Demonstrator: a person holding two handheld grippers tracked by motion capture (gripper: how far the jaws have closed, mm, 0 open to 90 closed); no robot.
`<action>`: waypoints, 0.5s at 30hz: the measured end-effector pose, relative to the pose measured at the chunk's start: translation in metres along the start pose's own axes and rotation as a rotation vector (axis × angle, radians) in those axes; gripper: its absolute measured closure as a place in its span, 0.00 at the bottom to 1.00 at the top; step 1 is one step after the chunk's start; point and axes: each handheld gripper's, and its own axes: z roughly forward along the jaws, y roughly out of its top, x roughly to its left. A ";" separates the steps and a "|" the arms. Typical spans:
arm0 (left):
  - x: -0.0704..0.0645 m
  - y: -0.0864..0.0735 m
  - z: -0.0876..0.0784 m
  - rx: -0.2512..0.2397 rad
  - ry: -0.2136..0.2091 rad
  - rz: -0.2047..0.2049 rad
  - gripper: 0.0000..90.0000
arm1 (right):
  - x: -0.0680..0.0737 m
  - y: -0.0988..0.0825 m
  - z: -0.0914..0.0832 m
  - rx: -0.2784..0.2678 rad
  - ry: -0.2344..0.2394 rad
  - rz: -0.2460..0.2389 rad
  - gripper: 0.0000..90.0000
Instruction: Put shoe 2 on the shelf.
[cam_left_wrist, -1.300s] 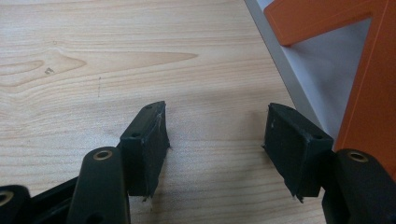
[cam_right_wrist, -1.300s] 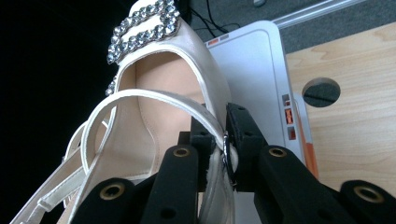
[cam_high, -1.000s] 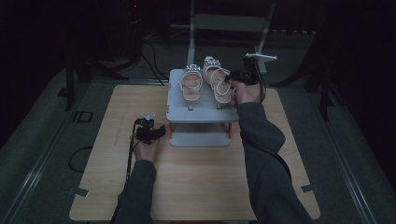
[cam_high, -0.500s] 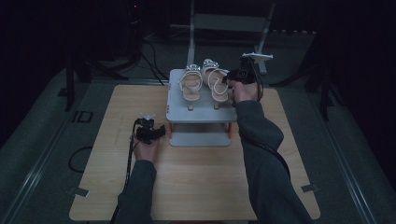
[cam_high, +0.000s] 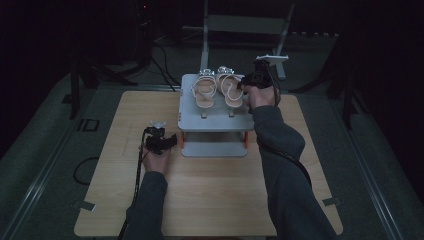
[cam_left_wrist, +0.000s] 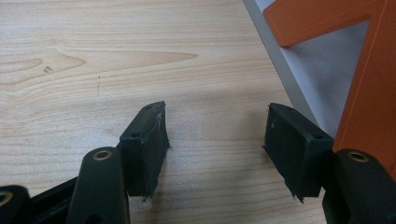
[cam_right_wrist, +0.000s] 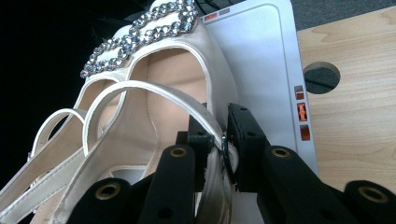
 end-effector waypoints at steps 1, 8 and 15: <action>0.000 0.000 0.000 0.000 -0.001 0.000 0.44 | 0.000 0.000 0.000 0.002 -0.001 -0.004 0.89; 0.000 0.000 0.000 -0.001 0.000 0.000 0.44 | -0.003 0.001 0.002 0.018 0.039 0.009 0.85; 0.000 0.000 0.000 -0.001 0.001 0.000 0.44 | -0.001 0.000 0.001 0.021 0.058 0.000 0.84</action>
